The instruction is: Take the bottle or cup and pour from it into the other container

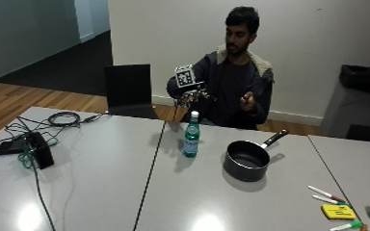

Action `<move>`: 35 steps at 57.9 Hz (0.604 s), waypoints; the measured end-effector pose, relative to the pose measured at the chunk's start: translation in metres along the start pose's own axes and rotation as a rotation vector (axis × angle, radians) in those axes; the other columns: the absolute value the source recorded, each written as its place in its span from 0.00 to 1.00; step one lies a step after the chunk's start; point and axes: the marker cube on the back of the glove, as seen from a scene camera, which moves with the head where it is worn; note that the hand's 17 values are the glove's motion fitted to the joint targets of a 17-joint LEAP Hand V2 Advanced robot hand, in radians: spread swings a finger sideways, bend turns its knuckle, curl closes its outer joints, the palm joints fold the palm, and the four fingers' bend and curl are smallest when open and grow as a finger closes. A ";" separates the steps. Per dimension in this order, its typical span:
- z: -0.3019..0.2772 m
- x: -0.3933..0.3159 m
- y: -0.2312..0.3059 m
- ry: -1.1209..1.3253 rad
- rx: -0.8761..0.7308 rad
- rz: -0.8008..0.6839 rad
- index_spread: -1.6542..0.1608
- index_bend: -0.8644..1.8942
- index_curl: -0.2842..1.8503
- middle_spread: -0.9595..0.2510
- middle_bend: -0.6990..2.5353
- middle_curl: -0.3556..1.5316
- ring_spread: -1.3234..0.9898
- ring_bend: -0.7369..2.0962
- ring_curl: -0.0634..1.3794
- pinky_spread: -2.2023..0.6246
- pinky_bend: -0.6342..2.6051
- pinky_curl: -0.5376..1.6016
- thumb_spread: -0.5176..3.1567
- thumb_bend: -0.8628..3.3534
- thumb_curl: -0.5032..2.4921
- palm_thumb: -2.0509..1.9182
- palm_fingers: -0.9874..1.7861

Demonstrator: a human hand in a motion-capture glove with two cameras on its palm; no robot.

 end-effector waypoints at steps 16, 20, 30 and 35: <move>0.035 0.072 -0.041 -0.146 -0.061 0.196 0.73 0.35 0.22 0.87 0.29 0.37 0.66 0.33 0.21 0.91 0.40 0.43 0.38 0.20 0.29 0.59 0.43; 0.045 0.084 -0.054 -0.174 -0.075 0.217 0.74 0.35 0.22 0.88 0.29 0.37 0.66 0.33 0.22 0.91 0.40 0.43 0.38 0.20 0.29 0.59 0.43; 0.079 0.094 -0.096 -0.419 -0.004 0.178 0.75 0.35 0.21 0.91 0.28 0.36 0.67 0.34 0.22 0.91 0.42 0.43 0.37 0.20 0.29 0.59 0.40; 0.090 0.087 -0.111 -0.626 0.037 0.127 0.77 0.35 0.21 0.93 0.29 0.37 0.67 0.33 0.22 0.91 0.42 0.43 0.36 0.20 0.29 0.60 0.39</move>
